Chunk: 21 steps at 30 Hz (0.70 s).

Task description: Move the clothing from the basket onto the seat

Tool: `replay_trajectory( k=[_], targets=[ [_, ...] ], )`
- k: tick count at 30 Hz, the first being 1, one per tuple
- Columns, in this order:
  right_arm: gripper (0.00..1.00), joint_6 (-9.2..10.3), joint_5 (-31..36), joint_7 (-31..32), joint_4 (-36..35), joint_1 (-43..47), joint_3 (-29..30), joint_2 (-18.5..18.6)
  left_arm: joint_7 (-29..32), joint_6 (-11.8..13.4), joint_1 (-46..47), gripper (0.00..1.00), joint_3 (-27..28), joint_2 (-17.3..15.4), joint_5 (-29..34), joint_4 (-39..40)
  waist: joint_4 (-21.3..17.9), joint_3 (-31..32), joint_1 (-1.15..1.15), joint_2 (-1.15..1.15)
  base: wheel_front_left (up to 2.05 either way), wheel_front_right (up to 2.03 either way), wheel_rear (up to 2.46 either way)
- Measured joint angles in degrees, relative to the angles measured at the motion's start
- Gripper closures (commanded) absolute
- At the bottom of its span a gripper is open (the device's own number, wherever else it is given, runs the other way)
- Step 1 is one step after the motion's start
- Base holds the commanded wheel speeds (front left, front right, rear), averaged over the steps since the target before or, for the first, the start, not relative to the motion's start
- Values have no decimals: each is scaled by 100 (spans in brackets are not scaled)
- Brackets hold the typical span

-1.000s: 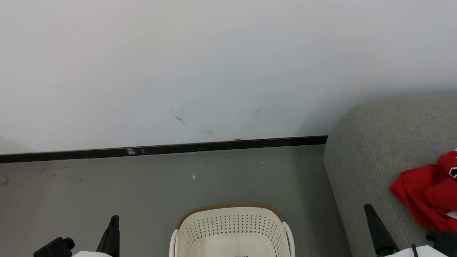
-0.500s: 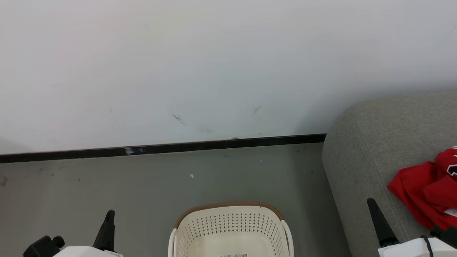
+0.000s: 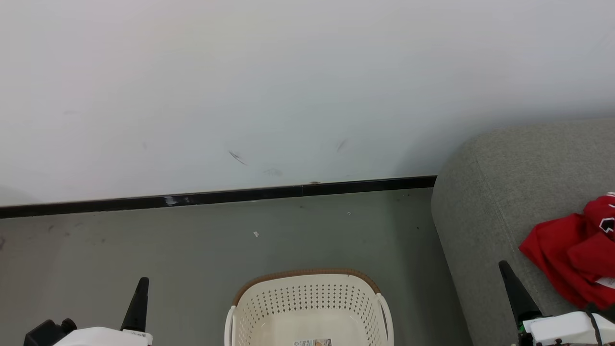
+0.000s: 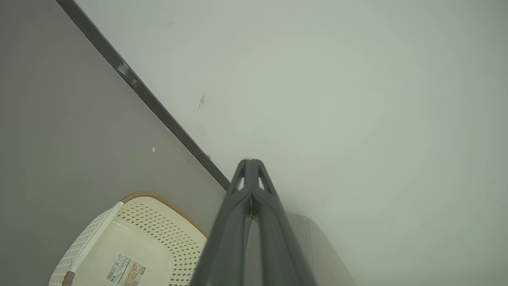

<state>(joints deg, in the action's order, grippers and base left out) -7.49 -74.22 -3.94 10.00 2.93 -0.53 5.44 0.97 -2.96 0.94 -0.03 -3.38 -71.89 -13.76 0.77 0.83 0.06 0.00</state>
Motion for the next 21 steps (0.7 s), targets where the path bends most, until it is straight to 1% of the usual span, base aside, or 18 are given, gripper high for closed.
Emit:
replay_trajectory(
  k=[21],
  targets=[
    [100,0,-1858,325,352,-465,26,132,415,-310,199,100,356,120,-1568,-149,-61,-74,-3,0,0,0,0]
  ],
)
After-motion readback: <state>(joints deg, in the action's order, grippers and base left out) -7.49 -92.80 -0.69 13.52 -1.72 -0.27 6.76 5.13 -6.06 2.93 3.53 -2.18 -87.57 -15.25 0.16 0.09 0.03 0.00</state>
